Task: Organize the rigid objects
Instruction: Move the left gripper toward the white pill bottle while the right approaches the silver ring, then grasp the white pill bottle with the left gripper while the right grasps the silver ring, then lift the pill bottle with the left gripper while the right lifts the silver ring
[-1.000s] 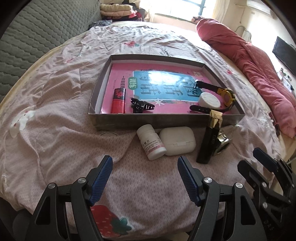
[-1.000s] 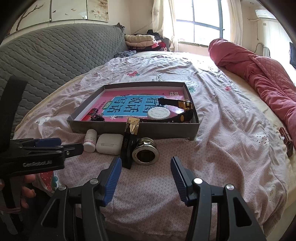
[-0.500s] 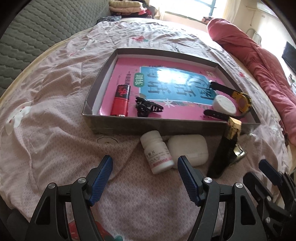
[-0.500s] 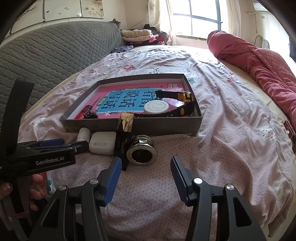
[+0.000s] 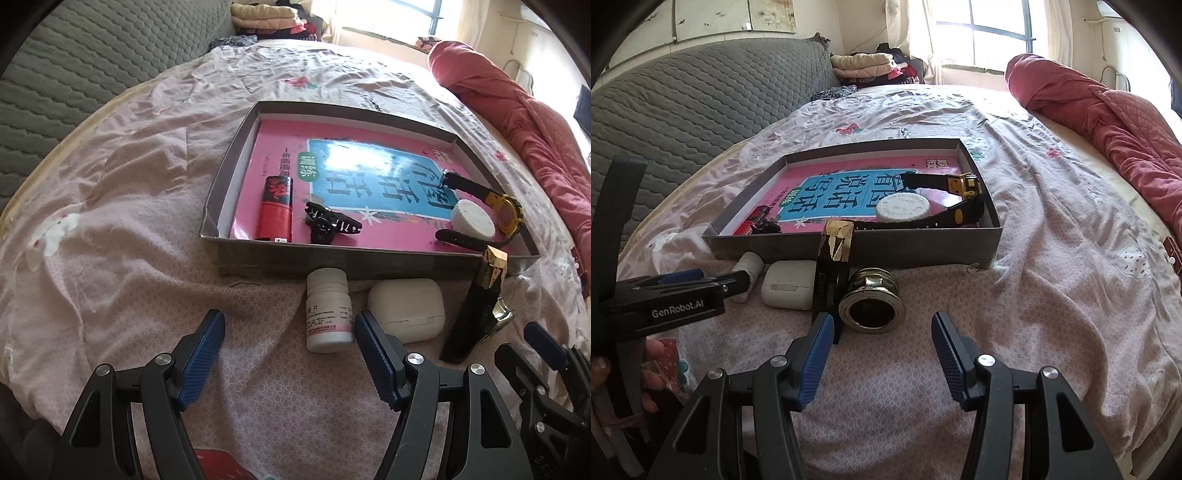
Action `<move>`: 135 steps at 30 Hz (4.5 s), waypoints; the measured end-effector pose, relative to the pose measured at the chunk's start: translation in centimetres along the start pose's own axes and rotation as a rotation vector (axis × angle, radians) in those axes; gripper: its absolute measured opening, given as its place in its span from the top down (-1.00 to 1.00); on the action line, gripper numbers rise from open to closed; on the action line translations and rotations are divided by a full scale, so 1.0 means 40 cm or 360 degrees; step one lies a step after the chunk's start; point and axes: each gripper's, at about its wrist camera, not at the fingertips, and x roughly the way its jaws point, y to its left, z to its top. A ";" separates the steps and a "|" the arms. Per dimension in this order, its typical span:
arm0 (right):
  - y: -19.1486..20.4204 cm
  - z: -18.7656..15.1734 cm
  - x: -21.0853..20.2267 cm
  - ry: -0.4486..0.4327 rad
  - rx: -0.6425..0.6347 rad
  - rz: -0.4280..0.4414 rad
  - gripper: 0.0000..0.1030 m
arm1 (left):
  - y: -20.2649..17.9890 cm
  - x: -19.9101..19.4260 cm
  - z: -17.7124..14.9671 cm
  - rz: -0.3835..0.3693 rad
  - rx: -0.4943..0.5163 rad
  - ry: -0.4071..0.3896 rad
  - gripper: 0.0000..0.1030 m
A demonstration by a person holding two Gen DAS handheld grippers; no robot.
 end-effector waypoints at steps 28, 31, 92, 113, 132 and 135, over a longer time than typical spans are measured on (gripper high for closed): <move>-0.009 0.018 0.069 0.0041 0.0048 -0.0023 -0.06 | -0.012 0.024 0.003 0.0019 0.0058 -0.0020 -0.44; -0.016 0.019 0.081 0.0059 0.0060 -0.0034 -0.06 | -0.012 0.028 0.004 0.0021 0.0060 -0.0020 -0.44; -0.069 0.052 0.002 -0.0215 0.0135 0.0036 0.16 | 0.020 -0.121 0.006 -0.0120 0.0072 -0.0245 0.47; -0.014 0.073 -0.099 -0.0420 -0.0002 0.0024 0.16 | -0.017 -0.226 0.036 -0.0197 0.0100 -0.0371 0.47; 0.002 0.087 -0.155 -0.0547 -0.0067 -0.0004 0.16 | -0.056 -0.265 0.074 -0.0206 0.0126 -0.0421 0.47; -0.006 0.092 -0.159 -0.0560 -0.0054 -0.0013 0.16 | -0.056 -0.268 0.079 -0.0207 0.0125 -0.0427 0.47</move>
